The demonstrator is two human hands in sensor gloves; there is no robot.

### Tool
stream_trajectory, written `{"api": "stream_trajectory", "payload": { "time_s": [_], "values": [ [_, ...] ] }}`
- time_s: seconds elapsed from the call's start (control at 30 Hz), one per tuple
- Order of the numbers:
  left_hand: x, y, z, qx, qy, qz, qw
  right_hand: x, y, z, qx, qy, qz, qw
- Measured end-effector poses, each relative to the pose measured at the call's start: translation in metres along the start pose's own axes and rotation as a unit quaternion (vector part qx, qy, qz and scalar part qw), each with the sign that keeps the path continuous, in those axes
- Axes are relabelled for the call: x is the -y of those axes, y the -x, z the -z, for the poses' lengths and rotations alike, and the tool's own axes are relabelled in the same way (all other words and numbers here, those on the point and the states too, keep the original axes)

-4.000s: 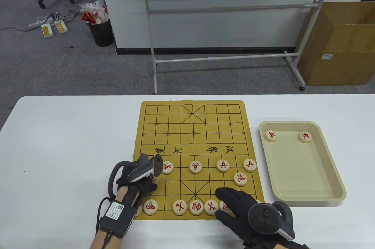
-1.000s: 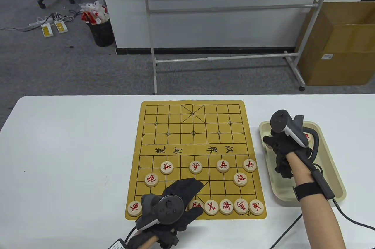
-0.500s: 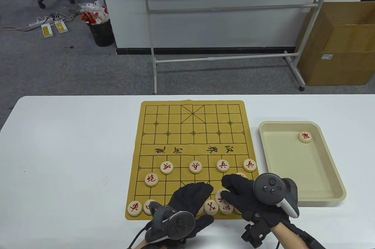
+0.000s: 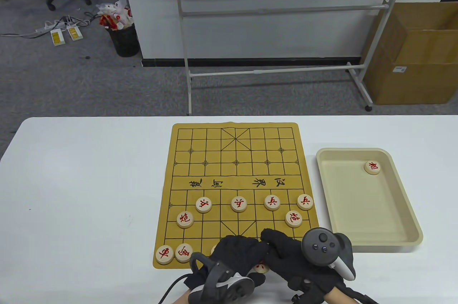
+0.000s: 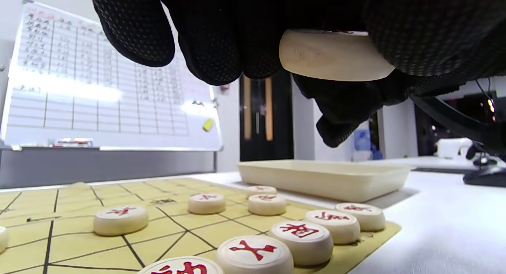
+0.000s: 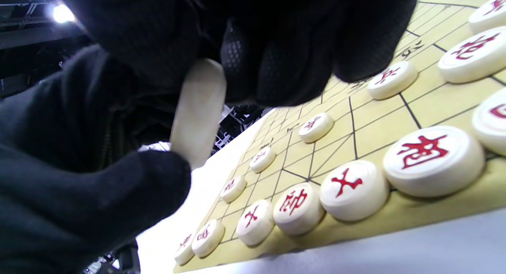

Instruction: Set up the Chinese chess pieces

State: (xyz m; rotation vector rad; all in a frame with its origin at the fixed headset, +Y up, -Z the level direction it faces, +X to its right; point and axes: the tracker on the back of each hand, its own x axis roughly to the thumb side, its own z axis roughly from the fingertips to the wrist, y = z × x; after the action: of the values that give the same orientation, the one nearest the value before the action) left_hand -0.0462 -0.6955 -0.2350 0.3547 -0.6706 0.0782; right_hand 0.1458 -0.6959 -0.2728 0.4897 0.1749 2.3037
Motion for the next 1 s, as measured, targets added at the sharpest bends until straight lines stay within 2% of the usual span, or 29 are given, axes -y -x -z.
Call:
{"api": "stream_trajectory", "payload": {
  "time_s": [0.3,0.37,0.4,0.5,0.53,0.63,0.73,0.8,0.87,1.0],
  "values": [
    [-0.003,-0.007,-0.001,0.040,-0.016,0.047,0.998,-0.005,0.002,0.000,0.011,-0.024,0.009,1.000],
    [-0.015,-0.005,0.000,0.062,-0.018,0.089,0.994,-0.005,-0.002,-0.001,0.039,-0.034,0.009,0.999],
    [-0.026,0.000,0.000,0.060,-0.041,0.104,0.992,-0.004,-0.005,-0.002,0.047,-0.037,0.007,0.998],
    [-0.058,0.032,0.005,-0.006,-0.081,0.105,0.991,0.002,-0.012,-0.009,0.066,0.000,-0.010,0.998],
    [-0.070,0.054,0.009,-0.045,-0.086,0.097,0.991,0.004,-0.013,-0.011,0.071,0.012,-0.031,0.997],
    [-0.078,0.114,0.025,-0.138,-0.052,0.092,0.985,0.006,-0.015,-0.012,0.079,0.025,-0.072,0.994],
    [-0.059,0.163,0.034,-0.198,0.011,0.114,0.974,0.004,-0.017,-0.013,0.083,0.021,-0.111,0.990],
    [-0.035,0.189,0.036,-0.231,0.064,0.117,0.964,0.003,-0.017,-0.014,0.085,0.026,-0.128,0.988],
    [-0.001,0.214,0.036,-0.259,0.137,0.129,0.947,0.002,-0.018,-0.014,0.087,0.024,-0.132,0.987],
    [0.044,0.240,0.029,-0.286,0.224,0.145,0.920,0.002,-0.019,-0.014,0.086,0.017,-0.136,0.987]
  ]
}}
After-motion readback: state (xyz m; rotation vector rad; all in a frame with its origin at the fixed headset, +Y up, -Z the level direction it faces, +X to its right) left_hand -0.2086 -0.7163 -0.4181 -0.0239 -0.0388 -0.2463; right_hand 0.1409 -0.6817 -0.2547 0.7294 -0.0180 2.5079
